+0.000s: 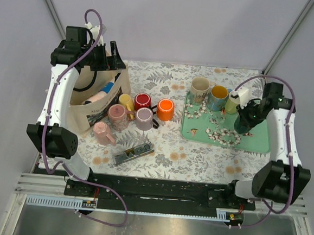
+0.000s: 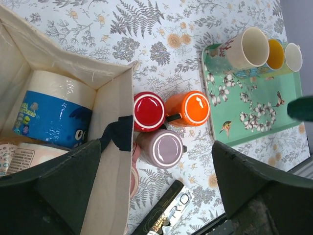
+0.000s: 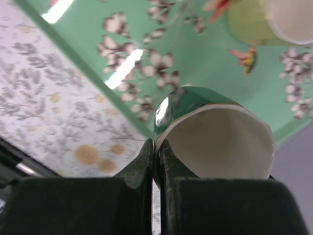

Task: Turn the mug right side up
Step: Place the cup on the tray.

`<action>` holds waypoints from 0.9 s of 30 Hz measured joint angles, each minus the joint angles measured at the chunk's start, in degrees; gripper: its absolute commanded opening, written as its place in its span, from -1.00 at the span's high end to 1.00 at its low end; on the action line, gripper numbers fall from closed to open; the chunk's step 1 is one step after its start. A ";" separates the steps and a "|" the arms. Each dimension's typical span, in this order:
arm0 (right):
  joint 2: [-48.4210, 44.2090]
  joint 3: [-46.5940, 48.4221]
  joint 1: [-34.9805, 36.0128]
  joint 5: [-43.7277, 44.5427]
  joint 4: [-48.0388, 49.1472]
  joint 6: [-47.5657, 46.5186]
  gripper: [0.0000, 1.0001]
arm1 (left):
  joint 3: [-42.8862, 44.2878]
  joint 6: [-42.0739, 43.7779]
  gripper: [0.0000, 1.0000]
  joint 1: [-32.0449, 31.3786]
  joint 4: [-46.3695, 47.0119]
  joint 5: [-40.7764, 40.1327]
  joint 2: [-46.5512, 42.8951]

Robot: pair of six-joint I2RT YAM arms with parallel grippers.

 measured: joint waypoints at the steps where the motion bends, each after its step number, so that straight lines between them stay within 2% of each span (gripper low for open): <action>1: 2.67 2.64 -2.23 -0.09 -0.48 -1.62 1.00 | 0.09 0.20 -0.98 -0.07 -0.02 0.31 0.00; 7: 17.70 16.83 -7.15 -0.57 -1.03 -8.94 1.00 | 4.26 5.62 -0.98 -0.98 -2.14 4.46 0.22; 13: 27.89 25.40 -8.26 -0.50 -1.55 -13.62 1.00 | 5.86 9.77 -0.98 -2.49 -3.13 4.83 -0.81; 18: 32.35 28.50 -8.31 0.02 -1.81 -15.58 1.00 | 5.38 10.86 -0.98 -2.51 -3.58 4.48 -1.57; 27: 35.26 28.63 -8.63 2.14 -1.86 -17.81 1.00 | 3.37 12.13 -0.98 -3.82 -3.96 4.31 -3.78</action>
